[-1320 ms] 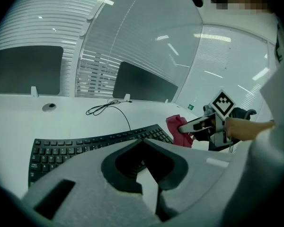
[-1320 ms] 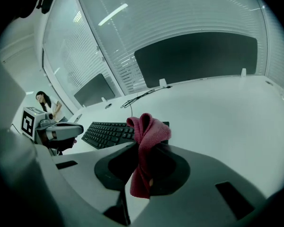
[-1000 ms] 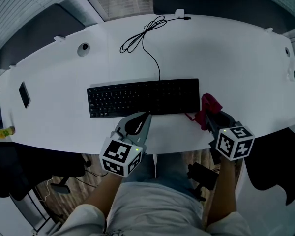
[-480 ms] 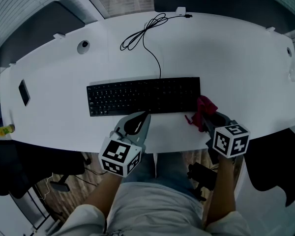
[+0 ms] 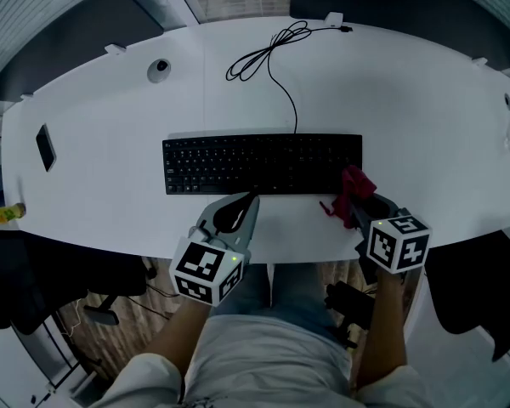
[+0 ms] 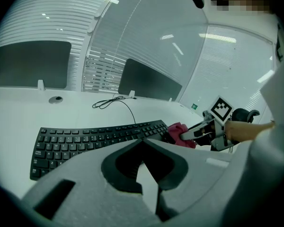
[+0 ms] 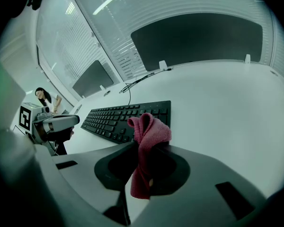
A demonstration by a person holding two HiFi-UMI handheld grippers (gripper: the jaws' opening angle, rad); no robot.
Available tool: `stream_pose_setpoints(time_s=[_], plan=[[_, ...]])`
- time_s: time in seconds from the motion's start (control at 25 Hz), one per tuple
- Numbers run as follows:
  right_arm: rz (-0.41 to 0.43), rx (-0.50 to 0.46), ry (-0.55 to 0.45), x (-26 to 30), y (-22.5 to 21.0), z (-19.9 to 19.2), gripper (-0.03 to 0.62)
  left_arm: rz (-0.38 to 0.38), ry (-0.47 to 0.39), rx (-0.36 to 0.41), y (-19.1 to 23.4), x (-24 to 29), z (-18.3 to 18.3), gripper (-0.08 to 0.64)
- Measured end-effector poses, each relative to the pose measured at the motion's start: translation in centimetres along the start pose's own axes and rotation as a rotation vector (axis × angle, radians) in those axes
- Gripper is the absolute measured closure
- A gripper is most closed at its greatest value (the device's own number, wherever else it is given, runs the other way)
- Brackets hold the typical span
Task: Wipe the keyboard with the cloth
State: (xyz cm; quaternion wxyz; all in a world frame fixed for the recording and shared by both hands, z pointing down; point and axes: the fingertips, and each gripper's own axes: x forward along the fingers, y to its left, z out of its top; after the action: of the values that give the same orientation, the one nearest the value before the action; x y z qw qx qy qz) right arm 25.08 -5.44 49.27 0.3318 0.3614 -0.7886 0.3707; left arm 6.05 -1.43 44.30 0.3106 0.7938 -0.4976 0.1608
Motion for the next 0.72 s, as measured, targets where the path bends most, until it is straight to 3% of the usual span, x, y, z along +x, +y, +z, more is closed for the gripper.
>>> stream_pose_setpoints(time_s=[0.72], plan=[[0.159,-0.145,0.075,6.2,12.4,0.7,0.531,0.114,-0.046,-0.072,6.6,-6.9,-2.1,0.549]])
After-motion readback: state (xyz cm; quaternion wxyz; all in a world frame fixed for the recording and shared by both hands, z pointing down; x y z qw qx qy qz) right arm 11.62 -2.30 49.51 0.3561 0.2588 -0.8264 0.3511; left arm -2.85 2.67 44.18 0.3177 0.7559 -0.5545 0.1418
